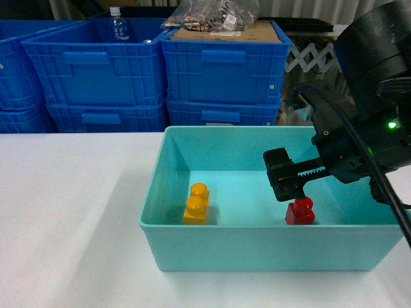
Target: Pick red block from blue box to shelf
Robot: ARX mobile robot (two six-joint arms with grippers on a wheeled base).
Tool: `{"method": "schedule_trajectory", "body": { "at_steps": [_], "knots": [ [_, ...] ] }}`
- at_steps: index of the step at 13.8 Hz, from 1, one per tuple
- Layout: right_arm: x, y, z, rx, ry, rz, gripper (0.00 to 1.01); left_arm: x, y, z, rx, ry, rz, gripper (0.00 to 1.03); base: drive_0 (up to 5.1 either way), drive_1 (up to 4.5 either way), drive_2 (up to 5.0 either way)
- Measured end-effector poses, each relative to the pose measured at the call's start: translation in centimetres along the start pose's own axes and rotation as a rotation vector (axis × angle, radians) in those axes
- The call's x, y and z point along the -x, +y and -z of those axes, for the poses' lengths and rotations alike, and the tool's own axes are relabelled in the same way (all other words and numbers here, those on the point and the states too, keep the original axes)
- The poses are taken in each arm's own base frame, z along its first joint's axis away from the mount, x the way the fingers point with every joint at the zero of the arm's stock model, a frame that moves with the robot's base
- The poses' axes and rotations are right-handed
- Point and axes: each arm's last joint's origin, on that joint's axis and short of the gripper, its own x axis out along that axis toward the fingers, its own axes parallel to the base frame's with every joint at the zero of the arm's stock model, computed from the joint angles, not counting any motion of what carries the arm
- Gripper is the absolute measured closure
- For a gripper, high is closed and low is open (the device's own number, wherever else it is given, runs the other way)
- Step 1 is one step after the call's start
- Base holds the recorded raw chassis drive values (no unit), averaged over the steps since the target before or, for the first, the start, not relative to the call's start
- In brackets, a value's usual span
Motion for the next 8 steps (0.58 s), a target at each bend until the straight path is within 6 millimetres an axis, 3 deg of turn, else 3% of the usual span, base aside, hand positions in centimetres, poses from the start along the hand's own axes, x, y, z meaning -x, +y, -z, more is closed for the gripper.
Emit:
{"method": "schedule_trajectory", "body": {
  "at_steps": [8],
  "knots": [
    [-4.6, 0.7, 0.1, -0.061, 0.148, 0.010, 0.03, 0.0, 0.0, 0.0, 0.000, 0.000, 0.000, 0.05, 0.0, 0.00, 0.0]
  ]
}}
